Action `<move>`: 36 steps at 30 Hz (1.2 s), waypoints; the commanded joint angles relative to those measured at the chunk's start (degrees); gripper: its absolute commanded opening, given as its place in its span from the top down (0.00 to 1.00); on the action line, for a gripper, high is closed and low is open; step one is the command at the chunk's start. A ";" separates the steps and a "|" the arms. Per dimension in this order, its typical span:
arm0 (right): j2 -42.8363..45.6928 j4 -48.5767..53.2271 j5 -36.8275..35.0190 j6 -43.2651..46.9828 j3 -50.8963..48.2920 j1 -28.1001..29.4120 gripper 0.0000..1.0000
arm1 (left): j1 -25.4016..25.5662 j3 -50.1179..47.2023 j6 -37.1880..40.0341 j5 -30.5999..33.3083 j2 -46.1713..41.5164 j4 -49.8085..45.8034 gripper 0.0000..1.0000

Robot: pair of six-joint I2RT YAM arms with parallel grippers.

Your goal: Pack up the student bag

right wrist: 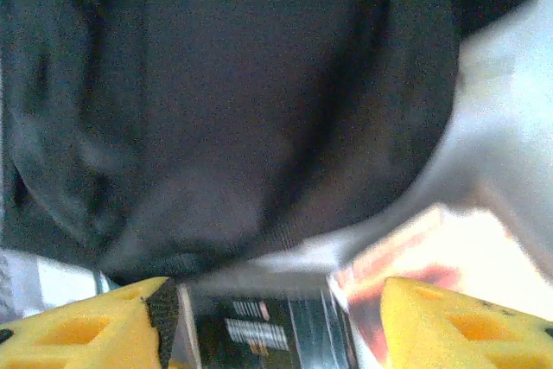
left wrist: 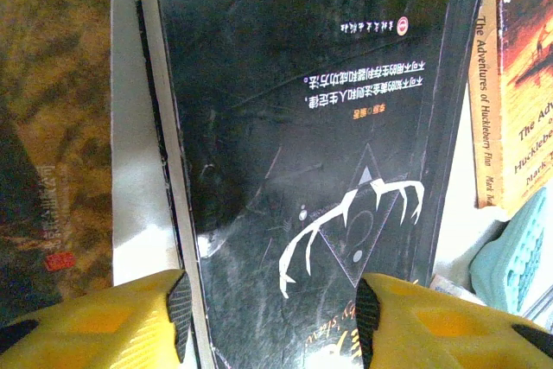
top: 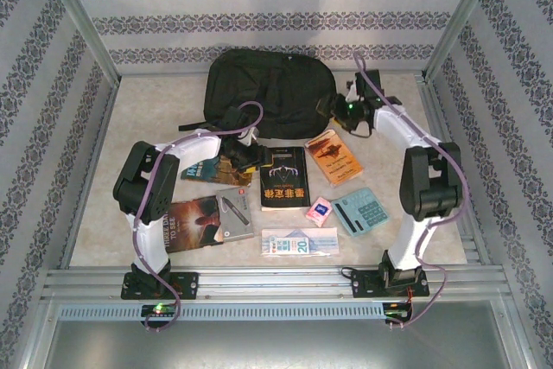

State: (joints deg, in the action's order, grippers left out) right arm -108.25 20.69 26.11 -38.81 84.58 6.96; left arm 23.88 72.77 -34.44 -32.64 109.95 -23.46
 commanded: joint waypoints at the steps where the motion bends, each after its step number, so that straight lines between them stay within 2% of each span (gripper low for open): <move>1: -8.34 3.00 -1.29 -1.96 10.12 0.42 0.32 | -0.98 1.75 2.02 1.20 -4.16 -3.28 0.46; 4: -15.45 9.02 -3.01 -1.43 18.22 0.25 0.35 | -2.18 1.10 1.51 2.02 -7.47 -3.91 0.46; 7: -18.34 11.56 -4.98 -0.50 21.10 -0.37 0.38 | -4.71 -0.78 0.39 2.17 -10.49 -4.13 0.46; 10: -18.76 13.11 -5.41 0.69 22.93 -0.77 0.49 | -7.36 -3.37 0.34 2.17 -13.16 -3.96 0.46; 15: -17.47 14.75 -5.65 2.41 26.16 -0.81 0.90 | -9.97 -6.93 0.55 2.25 -15.60 -3.37 0.46; 17: -16.15 14.44 -5.78 2.42 26.16 -0.81 1.00 | -10.27 -8.01 0.42 2.03 -16.20 -2.91 0.46; 22: -10.76 12.72 -9.87 2.70 22.13 -1.29 1.00 | -10.44 -8.95 0.26 1.86 -17.43 -2.81 0.46; 23: -10.29 12.88 -10.30 2.80 21.82 -1.64 0.91 | -10.45 -9.12 0.16 1.82 -17.77 -2.90 0.46; 24: -10.30 13.46 -11.09 3.15 21.82 -1.90 0.70 | -10.45 -9.30 0.16 1.68 -18.15 -2.95 0.46; 25: -10.47 14.16 -11.49 3.39 21.95 -2.11 0.57 | -10.44 -9.48 0.17 1.62 -18.56 -3.08 0.46; 27: -11.37 15.04 -11.99 3.90 22.46 -2.45 0.46 | -10.56 -9.90 0.17 1.66 -19.46 -3.54 0.46; 31: -14.65 16.00 -11.71 4.63 24.40 -2.75 0.38 | -10.60 -10.79 -0.14 2.09 -21.78 -4.38 0.45; 36: -19.67 16.92 -10.53 4.44 27.69 -2.96 0.33 | -10.59 -11.96 -1.28 2.20 -24.78 -5.35 0.45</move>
State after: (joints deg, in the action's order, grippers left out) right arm -125.03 35.59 15.81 -35.00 110.04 4.21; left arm 13.78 61.93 -34.87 -30.85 87.29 -26.63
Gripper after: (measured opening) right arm 0.667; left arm 0.553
